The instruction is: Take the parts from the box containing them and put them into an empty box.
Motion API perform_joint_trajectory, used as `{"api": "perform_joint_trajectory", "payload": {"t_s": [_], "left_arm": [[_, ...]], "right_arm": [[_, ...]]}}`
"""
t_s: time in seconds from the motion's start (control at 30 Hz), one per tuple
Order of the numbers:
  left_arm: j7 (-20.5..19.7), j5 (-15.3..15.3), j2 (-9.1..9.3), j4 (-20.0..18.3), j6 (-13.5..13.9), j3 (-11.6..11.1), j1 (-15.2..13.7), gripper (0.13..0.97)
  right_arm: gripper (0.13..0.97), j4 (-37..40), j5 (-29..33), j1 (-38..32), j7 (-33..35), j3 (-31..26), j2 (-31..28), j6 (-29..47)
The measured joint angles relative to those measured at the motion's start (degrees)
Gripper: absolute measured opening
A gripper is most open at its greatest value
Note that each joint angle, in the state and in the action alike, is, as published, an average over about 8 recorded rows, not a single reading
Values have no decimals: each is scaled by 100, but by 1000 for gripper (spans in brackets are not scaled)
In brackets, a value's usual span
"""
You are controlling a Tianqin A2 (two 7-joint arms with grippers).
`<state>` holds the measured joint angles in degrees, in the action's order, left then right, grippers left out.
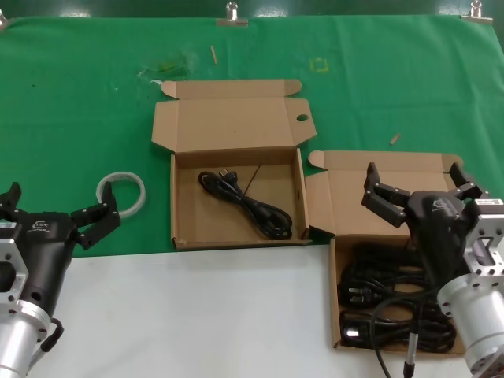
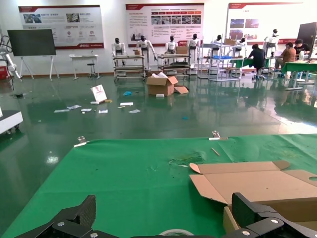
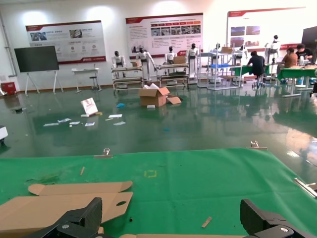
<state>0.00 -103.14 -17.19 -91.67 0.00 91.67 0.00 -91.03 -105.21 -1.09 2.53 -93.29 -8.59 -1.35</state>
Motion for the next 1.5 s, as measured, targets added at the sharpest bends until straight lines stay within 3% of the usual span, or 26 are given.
{"api": "perform_joint_trajectory", "payload": {"t_s": [1.5], "left_arm": [[0,1,0,0,0,0,0,965]], "right_arm": [[966,-7,24,13,-29,19,0,16]]}}
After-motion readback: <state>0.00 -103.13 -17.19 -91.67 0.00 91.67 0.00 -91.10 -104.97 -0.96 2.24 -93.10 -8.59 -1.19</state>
